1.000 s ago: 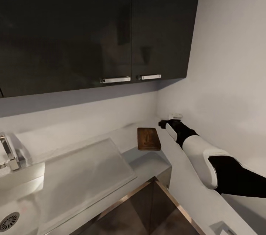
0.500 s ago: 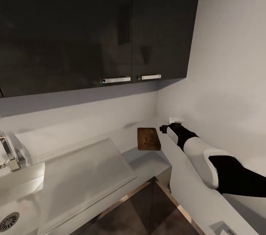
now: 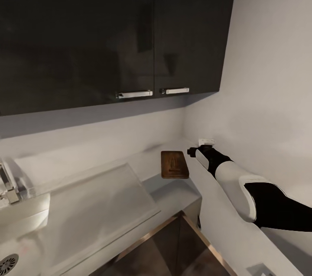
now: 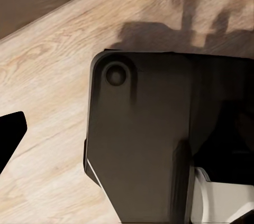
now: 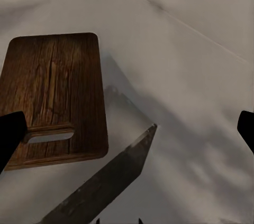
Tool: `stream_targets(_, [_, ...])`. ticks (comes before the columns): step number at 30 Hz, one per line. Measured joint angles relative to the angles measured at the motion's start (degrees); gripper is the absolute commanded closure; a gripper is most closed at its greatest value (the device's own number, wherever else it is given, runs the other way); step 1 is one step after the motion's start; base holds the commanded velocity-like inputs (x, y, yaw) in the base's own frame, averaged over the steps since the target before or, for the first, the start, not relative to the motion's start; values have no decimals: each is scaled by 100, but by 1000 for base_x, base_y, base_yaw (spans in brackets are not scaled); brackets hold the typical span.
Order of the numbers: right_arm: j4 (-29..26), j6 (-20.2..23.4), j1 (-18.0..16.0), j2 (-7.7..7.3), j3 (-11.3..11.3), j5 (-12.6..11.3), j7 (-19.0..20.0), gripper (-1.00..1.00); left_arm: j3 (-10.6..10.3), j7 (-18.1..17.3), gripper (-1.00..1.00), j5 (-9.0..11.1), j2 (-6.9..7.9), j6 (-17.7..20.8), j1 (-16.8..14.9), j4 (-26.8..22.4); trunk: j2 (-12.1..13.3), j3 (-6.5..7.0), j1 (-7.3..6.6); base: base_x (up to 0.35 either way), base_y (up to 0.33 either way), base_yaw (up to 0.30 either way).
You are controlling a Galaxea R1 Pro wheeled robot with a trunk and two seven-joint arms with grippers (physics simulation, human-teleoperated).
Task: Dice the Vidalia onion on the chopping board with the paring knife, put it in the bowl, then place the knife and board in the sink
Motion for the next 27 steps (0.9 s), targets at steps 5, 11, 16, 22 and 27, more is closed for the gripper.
stream_targets(5, [-4, 6, 0, 3, 0, -3, 7, -100, 1, -9, -100, 1, 0, 0, 0, 33, 0, 0, 1, 91, -39, 0])
stream_targets(11, [1, 9, 0, 16, 2, -7, 21, -100, -1, -18, -100, -3, -5, 1, 0, 41, 0, 0, 2, 13, -5, 0])
stream_targets(16, [1, -5, 8, 10, 7, -8, 61, -100, -2, -20, -100, -3, -9, 1, 0, 46, 0, 0, 2, 1, 0, 0])
stream_targets(22, [2, -8, 9, 29, 8, -13, 50, -100, -2, -20, -100, -3, -9, 1, 0, 47, 0, 0, 2, 0, 0, 0])
stream_targets(27, [2, -9, 9, 35, 8, -16, 46, -100, -2, -20, -100, -3, -9, 1, 0, 47, 0, 0, 2, 0, 0, 0])
